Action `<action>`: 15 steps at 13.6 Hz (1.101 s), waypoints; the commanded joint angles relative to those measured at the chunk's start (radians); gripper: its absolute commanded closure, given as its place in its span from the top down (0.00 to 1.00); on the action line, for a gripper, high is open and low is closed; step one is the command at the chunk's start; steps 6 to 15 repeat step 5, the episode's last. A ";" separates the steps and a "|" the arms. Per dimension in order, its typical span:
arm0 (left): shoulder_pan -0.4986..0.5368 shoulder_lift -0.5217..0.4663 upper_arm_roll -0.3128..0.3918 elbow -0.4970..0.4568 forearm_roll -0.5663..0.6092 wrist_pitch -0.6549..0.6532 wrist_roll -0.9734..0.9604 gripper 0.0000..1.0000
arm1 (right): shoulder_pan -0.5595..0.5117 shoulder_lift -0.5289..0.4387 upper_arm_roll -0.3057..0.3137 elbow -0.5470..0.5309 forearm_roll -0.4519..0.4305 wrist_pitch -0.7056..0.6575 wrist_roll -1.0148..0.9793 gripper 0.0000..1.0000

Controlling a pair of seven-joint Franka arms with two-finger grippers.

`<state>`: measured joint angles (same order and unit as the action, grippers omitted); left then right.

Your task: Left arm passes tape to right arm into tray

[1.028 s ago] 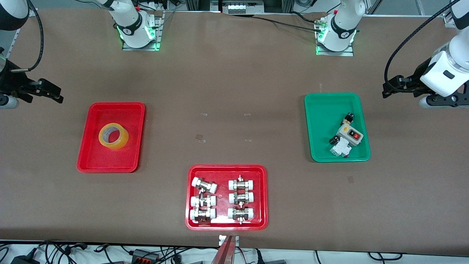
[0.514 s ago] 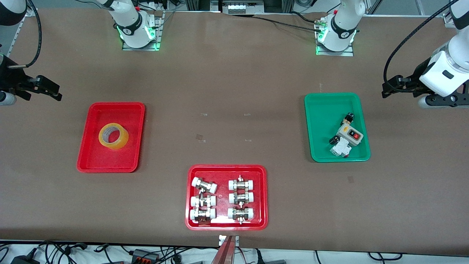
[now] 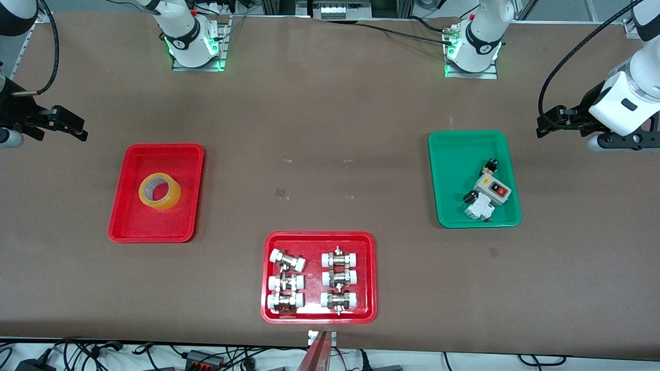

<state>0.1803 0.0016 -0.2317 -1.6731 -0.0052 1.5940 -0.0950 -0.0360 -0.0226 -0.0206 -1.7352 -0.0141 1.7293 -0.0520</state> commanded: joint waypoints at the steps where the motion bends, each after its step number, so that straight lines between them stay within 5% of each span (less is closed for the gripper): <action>1: 0.004 -0.015 -0.003 -0.004 0.001 -0.003 0.014 1.00 | -0.008 -0.036 0.005 -0.021 0.005 -0.010 0.004 1.00; 15: 0.002 -0.015 -0.003 -0.004 0.001 -0.005 0.014 1.00 | -0.010 -0.042 0.005 -0.020 0.022 -0.019 0.004 1.00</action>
